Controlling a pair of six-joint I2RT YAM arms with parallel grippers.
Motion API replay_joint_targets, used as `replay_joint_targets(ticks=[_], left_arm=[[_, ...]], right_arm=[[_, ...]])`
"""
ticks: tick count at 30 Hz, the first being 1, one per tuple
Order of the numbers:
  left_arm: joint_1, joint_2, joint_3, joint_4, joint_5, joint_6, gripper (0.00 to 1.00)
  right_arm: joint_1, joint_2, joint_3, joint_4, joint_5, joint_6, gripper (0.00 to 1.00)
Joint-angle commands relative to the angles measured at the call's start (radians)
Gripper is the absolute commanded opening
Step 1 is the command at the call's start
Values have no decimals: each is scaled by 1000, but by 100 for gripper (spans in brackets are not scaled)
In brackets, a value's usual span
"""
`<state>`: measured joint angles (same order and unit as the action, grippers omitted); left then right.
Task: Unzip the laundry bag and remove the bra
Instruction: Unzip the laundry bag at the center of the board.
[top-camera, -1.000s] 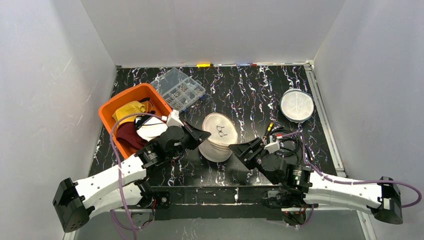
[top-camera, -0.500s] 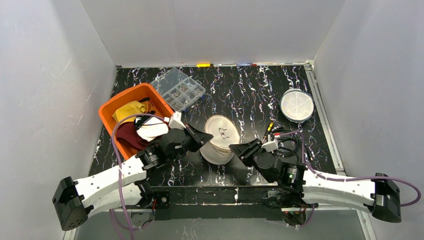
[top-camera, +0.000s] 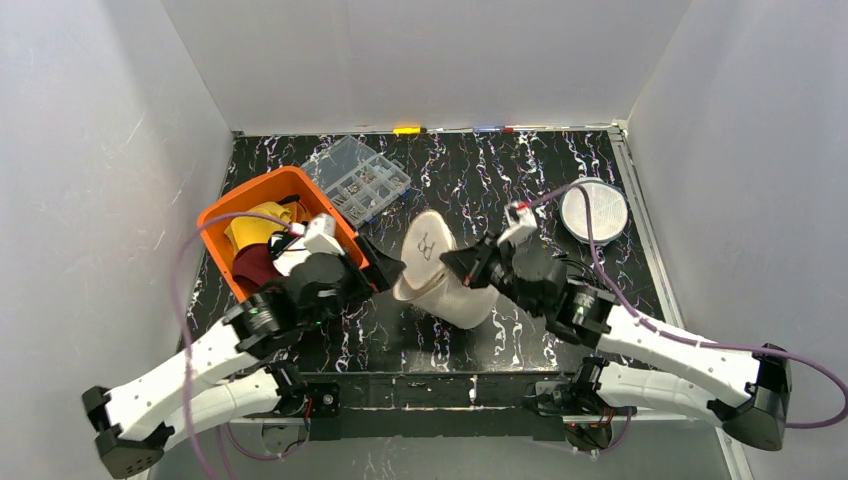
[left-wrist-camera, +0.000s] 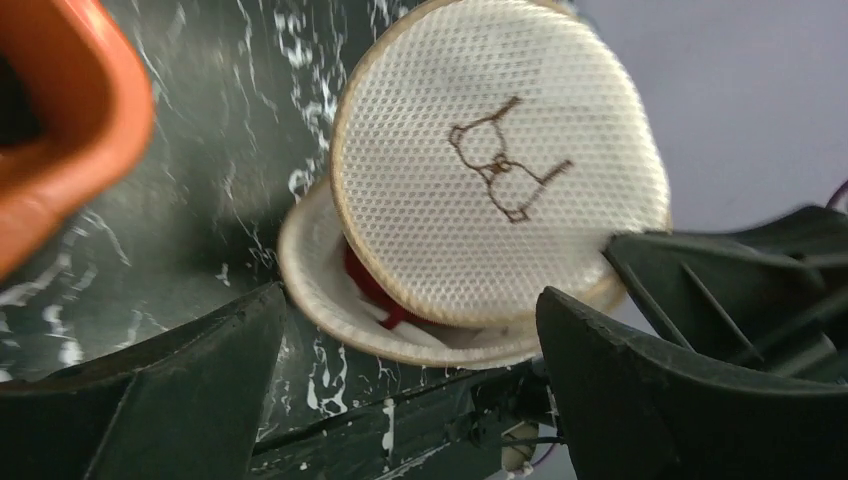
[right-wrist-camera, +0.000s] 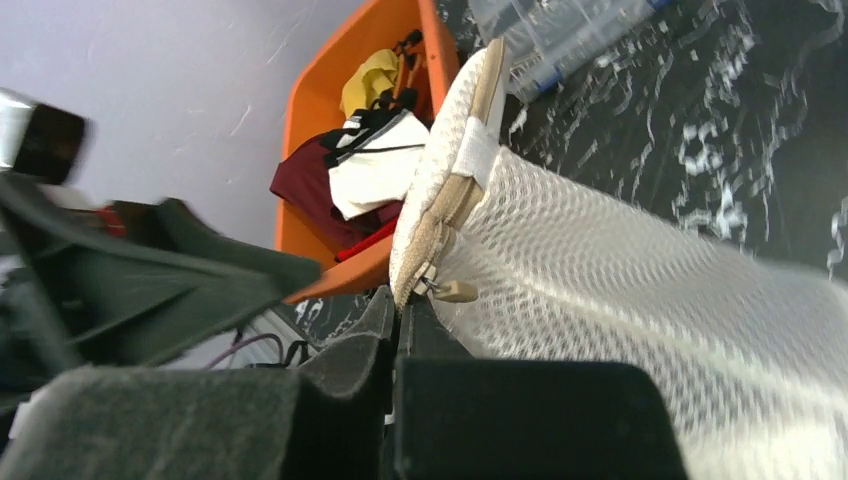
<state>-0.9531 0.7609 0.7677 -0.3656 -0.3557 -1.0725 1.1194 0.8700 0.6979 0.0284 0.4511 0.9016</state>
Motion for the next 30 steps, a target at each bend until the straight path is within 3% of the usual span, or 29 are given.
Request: replay_joint_targets(ticks=[1, 4, 6, 11, 20, 30], left_arm=[[1, -118, 187, -343, -200, 171, 94], [2, -178, 256, -375, -248, 236, 94], [2, -214, 279, -376, -265, 275, 94], [1, -280, 219, -352, -222, 301, 92], [2, -214, -16, -166, 50, 281, 89], [2, -13, -171, 77, 244, 225, 81]], right_arm=[[-145, 149, 182, -5, -437, -308, 1], [-187, 271, 314, 20, -653, -362, 1], [-189, 301, 360, 43, -707, -392, 1], [-274, 231, 211, 101, -774, -401, 1], [-312, -56, -173, 19, -685, -454, 1], [-313, -191, -252, -27, -666, -412, 1]])
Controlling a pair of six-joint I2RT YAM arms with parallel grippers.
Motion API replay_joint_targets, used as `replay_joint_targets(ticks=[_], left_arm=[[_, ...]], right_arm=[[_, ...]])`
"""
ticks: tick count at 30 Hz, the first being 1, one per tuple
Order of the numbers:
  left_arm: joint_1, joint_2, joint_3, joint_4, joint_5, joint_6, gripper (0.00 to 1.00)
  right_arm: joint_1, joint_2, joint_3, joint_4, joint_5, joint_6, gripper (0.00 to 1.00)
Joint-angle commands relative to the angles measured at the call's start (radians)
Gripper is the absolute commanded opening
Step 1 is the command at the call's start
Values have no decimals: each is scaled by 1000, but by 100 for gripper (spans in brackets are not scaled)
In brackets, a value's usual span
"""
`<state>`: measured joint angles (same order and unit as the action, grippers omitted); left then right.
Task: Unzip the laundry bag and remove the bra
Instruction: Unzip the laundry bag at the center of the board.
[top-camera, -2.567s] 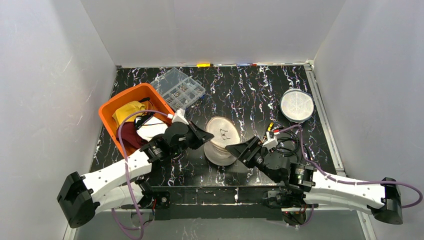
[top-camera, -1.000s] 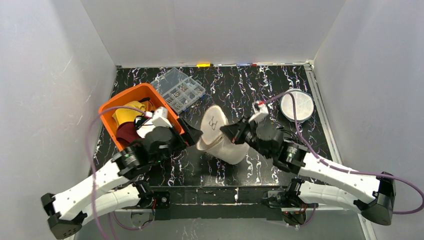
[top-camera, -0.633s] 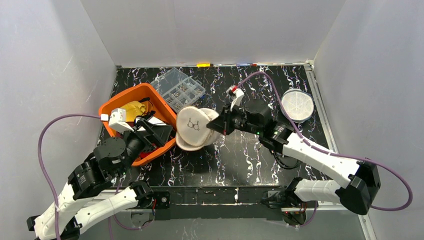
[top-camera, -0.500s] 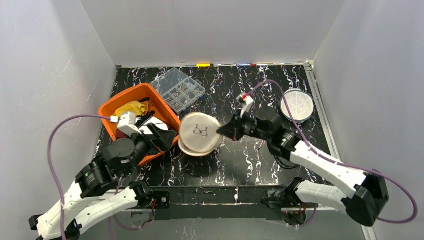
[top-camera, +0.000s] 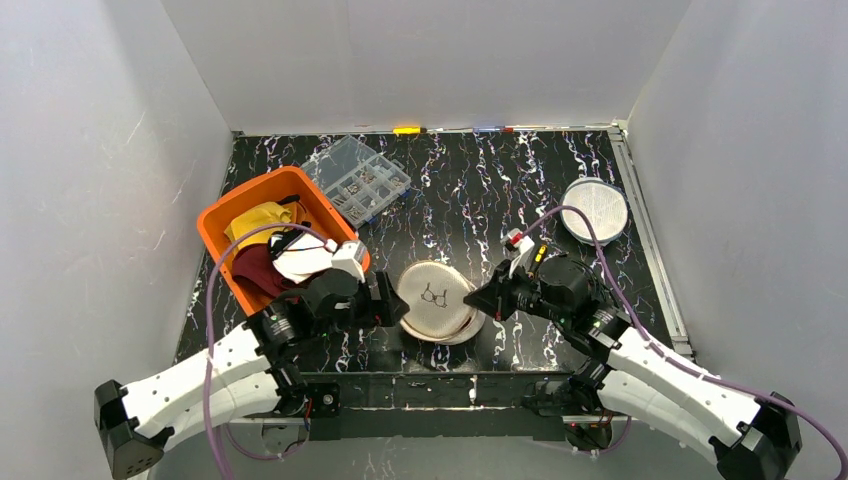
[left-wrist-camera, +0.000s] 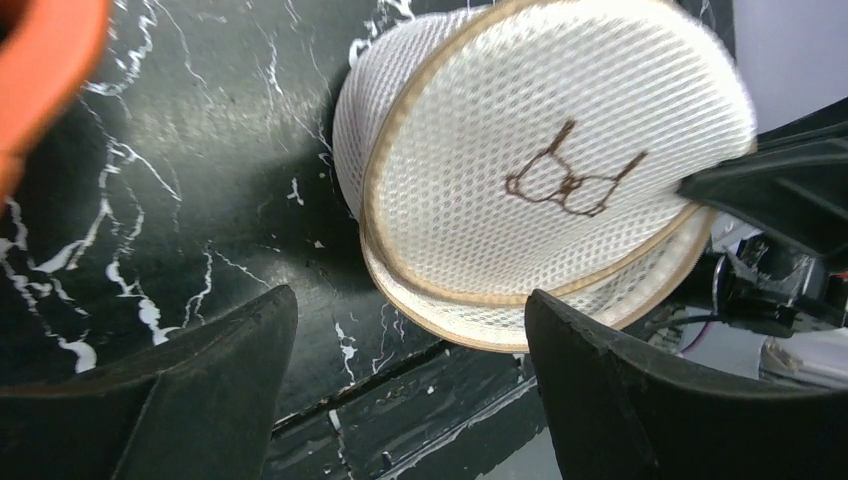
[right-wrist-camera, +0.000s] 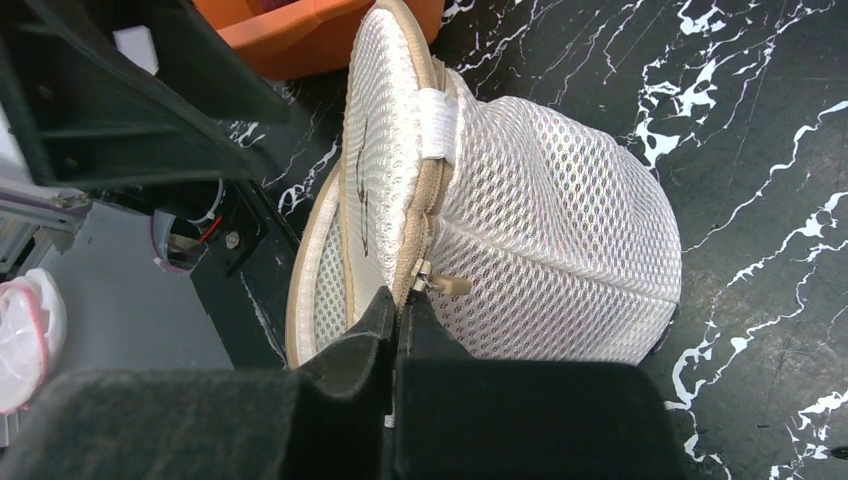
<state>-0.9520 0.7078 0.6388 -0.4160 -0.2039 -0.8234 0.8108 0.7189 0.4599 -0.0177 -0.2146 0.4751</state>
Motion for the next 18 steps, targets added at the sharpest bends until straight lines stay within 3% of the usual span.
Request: replay_joint_targets(ticks=[1, 9, 18], left_arm=[[1, 58, -49, 140, 97, -34, 80], [1, 136, -77, 193, 123, -30, 64], [1, 144, -99, 165, 78, -18, 50]], right_arm=[[-4, -55, -21, 19, -7, 20, 1], [-4, -221, -109, 49, -22, 111, 1], [-4, -281, -136, 62, -32, 150, 1]])
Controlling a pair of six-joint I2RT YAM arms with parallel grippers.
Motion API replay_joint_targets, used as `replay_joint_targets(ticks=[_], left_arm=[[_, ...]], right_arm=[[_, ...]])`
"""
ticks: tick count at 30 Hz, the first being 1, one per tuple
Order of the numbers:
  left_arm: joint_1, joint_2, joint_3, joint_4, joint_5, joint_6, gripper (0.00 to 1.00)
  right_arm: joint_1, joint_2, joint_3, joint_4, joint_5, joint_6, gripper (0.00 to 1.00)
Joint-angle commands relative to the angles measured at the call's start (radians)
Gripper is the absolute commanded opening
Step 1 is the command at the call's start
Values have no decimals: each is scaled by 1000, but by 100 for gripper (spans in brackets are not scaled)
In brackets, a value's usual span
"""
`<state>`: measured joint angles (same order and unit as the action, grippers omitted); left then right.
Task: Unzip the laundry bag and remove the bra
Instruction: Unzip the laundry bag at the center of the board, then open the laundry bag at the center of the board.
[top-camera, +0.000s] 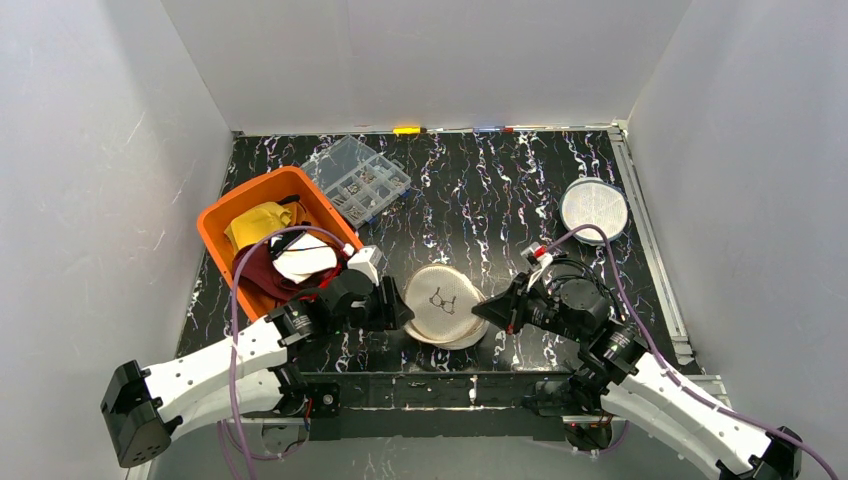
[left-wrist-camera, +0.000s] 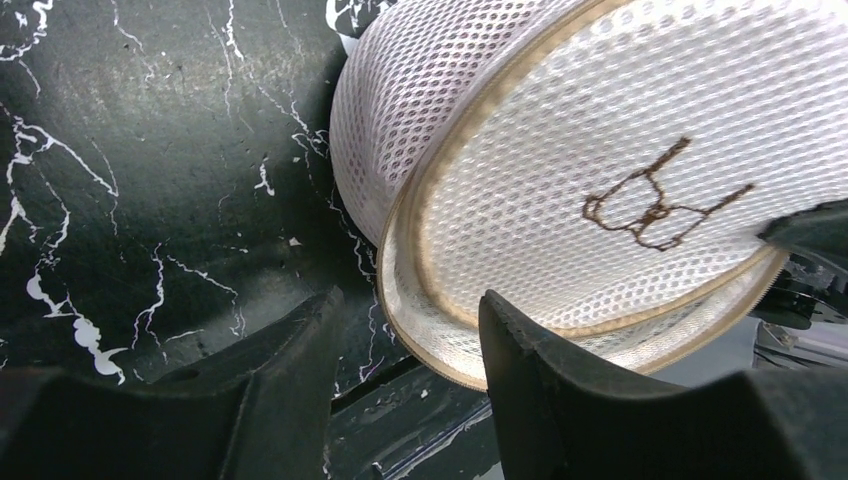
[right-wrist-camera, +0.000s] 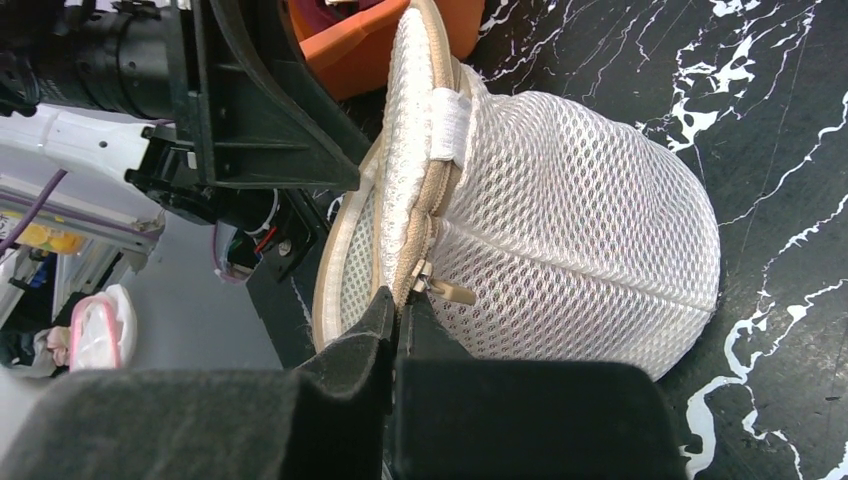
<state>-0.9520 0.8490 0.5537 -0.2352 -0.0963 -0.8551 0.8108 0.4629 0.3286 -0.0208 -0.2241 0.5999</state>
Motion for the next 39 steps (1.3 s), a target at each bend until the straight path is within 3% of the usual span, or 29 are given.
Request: replay_joint_targets(ticks=[1, 10, 14, 23, 26, 30, 33, 35, 36, 37, 39], left_arm=[[1, 6, -15, -18, -37, 14, 49], [0, 73, -11, 15, -59, 31, 35], [1, 92, -2, 0, -67, 40, 23], [1, 85, -14, 17, -62, 45, 25], [1, 84, -9, 42, -37, 62, 0], [1, 67, 45, 4, -42, 96, 0], [1, 54, 131, -96, -91, 140, 0], [1, 69, 227, -205, -143, 177, 0], [0, 84, 278, -251, -160, 194, 0], [1, 100, 349, -291, -177, 229, 0], [1, 130, 444, -354, -197, 273, 0]], right_arm=[[-5, -26, -5, 66, -22, 26, 1], [-5, -57, -45, 116, -37, 61, 1], [-5, -72, -45, 115, -36, 66, 1], [-5, -93, -48, 114, -41, 73, 1], [-4, -98, -49, 113, -41, 77, 1], [-5, -103, -14, 52, -2, 74, 3], [-4, -98, 49, -47, 43, 54, 52], [-5, -90, 95, -107, 70, 46, 73], [-4, -84, 118, -128, 83, 41, 89], [-5, -80, 143, -150, 99, 39, 97], [-5, -72, 194, -196, 145, 37, 99]])
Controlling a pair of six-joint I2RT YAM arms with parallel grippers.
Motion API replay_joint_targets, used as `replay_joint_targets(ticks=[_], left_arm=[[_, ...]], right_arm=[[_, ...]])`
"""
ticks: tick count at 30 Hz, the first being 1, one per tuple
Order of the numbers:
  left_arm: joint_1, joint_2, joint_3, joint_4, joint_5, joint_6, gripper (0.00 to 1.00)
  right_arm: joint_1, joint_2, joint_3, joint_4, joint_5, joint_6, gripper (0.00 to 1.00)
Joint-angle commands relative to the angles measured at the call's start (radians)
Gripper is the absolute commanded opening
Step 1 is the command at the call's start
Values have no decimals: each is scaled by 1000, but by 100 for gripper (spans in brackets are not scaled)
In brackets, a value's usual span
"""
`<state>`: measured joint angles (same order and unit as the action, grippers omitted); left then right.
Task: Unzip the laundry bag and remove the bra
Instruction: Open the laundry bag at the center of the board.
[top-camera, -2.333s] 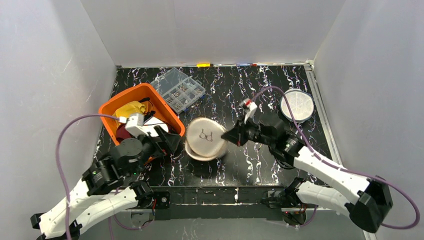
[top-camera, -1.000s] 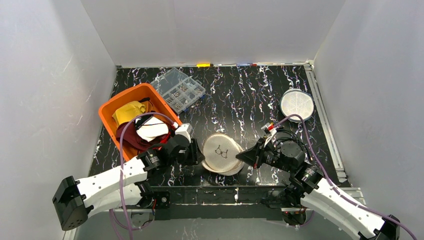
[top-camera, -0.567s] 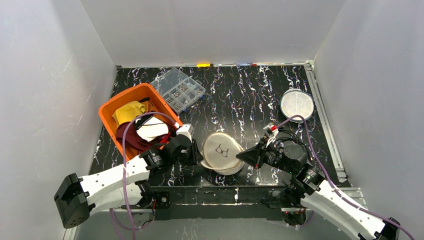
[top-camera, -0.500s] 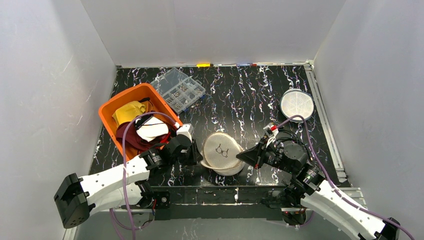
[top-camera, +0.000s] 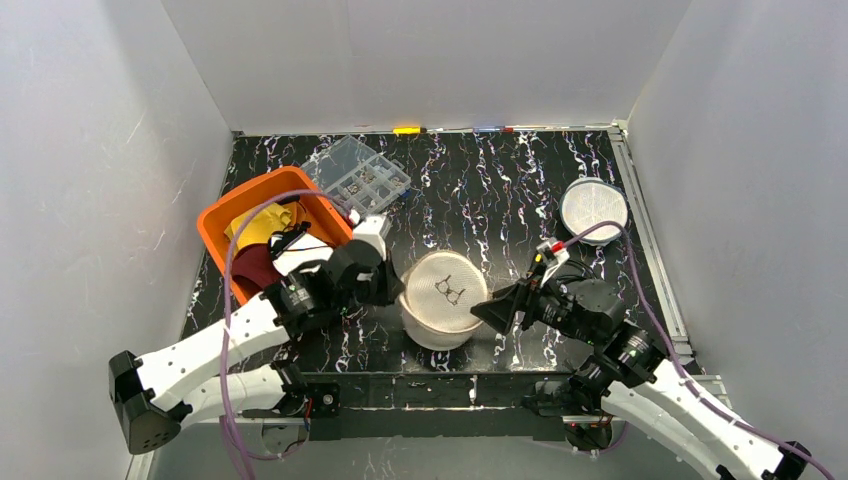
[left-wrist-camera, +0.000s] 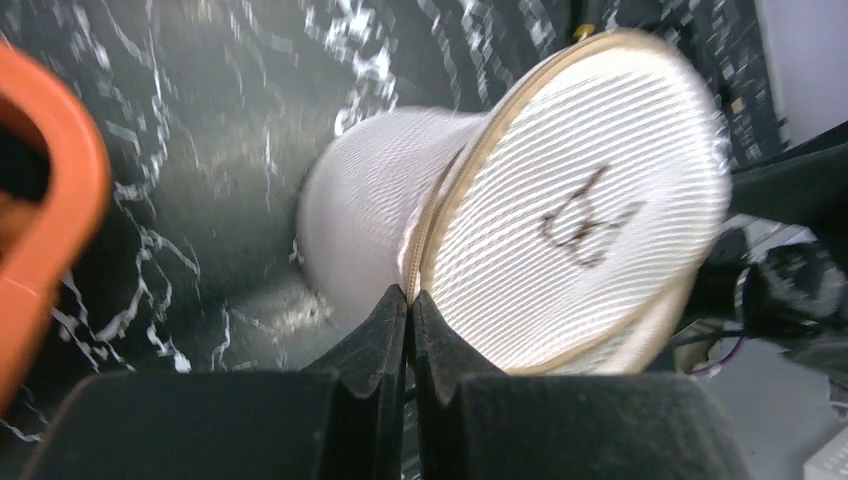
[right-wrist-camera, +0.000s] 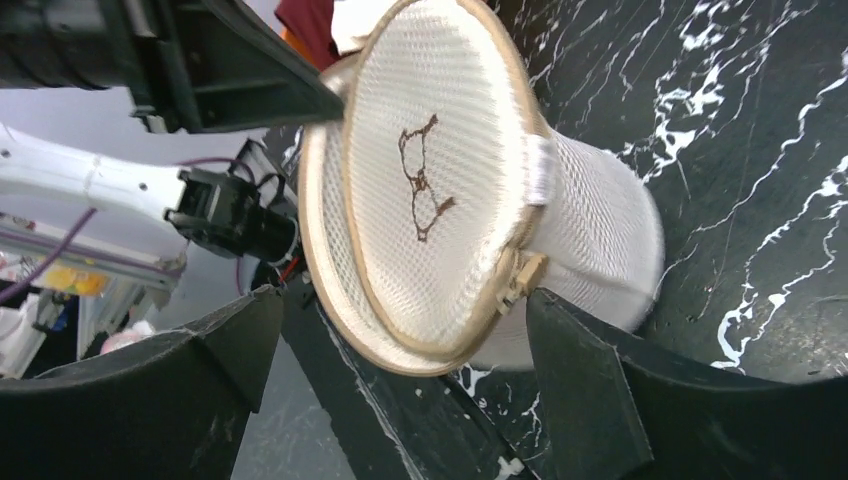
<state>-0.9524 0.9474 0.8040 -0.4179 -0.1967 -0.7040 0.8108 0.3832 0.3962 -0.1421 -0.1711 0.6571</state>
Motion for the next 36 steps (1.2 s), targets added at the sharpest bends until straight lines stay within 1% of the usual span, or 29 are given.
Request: replay_joint_targets(ticks=[1, 6, 10, 13, 17, 21, 26, 29, 32, 36], left_arm=[[1, 50, 241, -203, -109, 143, 0], [-11, 130, 437, -304, -183, 213, 0], [-40, 202, 529, -329, -214, 239, 0], [-65, 252, 533, -308, -223, 218, 0], [-113, 318, 507, -257, -268, 194, 0], [-128, 360, 476, -211, -269, 147, 0], [-133, 393, 463, -184, -279, 96, 0], [-135, 397, 463, -196, -321, 61, 0], [-135, 379, 460, -194, -355, 22, 0], [-135, 365, 465, -149, -312, 7, 0]], right_arm=[[-5, 7, 146, -89, 129, -8, 99], [-5, -8, 196, -120, 274, 93, 99], [-5, 43, 239, -89, 247, 163, 97], [-5, 127, 275, -96, 219, 208, 96], [-5, 219, 283, -60, 197, 273, 94], [-5, 306, 308, -93, 220, 309, 92], [-2, 345, 334, -151, 261, 325, 88], [-2, 347, 362, -186, 275, 328, 88], [-1, 347, 378, -182, 268, 332, 88], [10, 439, 409, -160, 235, 329, 89]])
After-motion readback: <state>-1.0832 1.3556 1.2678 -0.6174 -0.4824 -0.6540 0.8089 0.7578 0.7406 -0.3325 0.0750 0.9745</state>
